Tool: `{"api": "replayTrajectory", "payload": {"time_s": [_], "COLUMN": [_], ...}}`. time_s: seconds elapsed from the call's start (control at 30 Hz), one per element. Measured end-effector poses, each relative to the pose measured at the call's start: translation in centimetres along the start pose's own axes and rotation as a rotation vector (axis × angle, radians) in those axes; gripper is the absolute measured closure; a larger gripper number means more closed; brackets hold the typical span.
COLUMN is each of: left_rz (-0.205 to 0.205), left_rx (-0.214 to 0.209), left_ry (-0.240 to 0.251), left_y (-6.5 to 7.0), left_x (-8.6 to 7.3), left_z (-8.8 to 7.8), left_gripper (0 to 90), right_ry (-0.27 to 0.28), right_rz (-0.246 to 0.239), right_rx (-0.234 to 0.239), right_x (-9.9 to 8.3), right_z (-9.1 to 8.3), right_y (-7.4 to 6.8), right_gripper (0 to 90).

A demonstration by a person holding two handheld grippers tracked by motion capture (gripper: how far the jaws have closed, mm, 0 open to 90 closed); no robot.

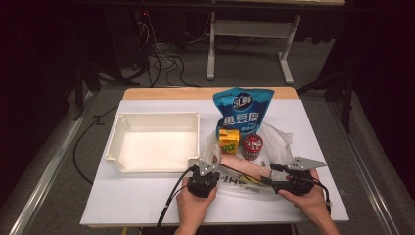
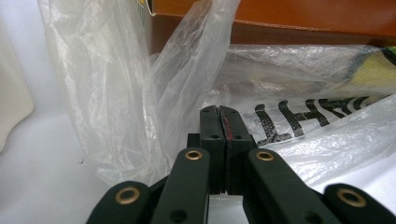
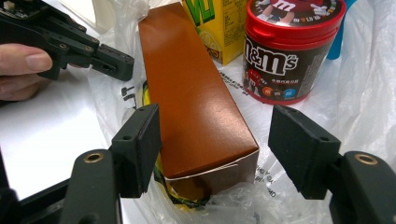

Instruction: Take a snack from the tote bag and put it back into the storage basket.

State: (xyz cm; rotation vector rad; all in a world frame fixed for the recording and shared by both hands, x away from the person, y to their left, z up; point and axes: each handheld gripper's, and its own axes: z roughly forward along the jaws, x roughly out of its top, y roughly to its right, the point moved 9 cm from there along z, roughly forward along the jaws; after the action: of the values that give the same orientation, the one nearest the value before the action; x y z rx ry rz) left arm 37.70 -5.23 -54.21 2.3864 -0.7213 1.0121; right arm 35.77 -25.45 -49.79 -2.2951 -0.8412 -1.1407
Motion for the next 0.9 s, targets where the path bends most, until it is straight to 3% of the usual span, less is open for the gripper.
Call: {"api": "replayTrajectory", "payload": {"time_s": [0.1, 0.2, 0.37, 0.6, 0.9], "left_rz": [0.0, 0.001, 0.003, 0.004, 0.007], "left_rx": [-0.001, -0.001, 0.0, -0.001, 0.001], "left_ry": [0.0, 0.0, 0.0, -0.001, -0.001], "left_y": [0.0, 0.0, 0.0, 0.0, 0.1], "left_x": [0.0, 0.0, 0.0, 0.0, 0.0], "left_z": [0.0, 0.0, 0.0, 0.0, 0.0], "left_gripper": [88.9, 88.8, 88.9, 88.8, 88.8], "right_ry": [0.0, -0.011, -0.019, -0.046, -0.127], "right_rz": [-0.001, -0.031, -0.003, -0.037, -0.115], "right_rx": [0.017, 0.032, -0.007, 0.015, 0.031], "right_x": [-0.2, -0.6, -0.6, -0.4, -1.4], "right_z": [-0.1, 0.0, 0.5, 2.2, 4.7], "right_y": [0.0, -0.2, 0.7, 0.6, -0.7], "right_gripper": [35.5, 36.0, 36.2, 31.9, 36.3]}}
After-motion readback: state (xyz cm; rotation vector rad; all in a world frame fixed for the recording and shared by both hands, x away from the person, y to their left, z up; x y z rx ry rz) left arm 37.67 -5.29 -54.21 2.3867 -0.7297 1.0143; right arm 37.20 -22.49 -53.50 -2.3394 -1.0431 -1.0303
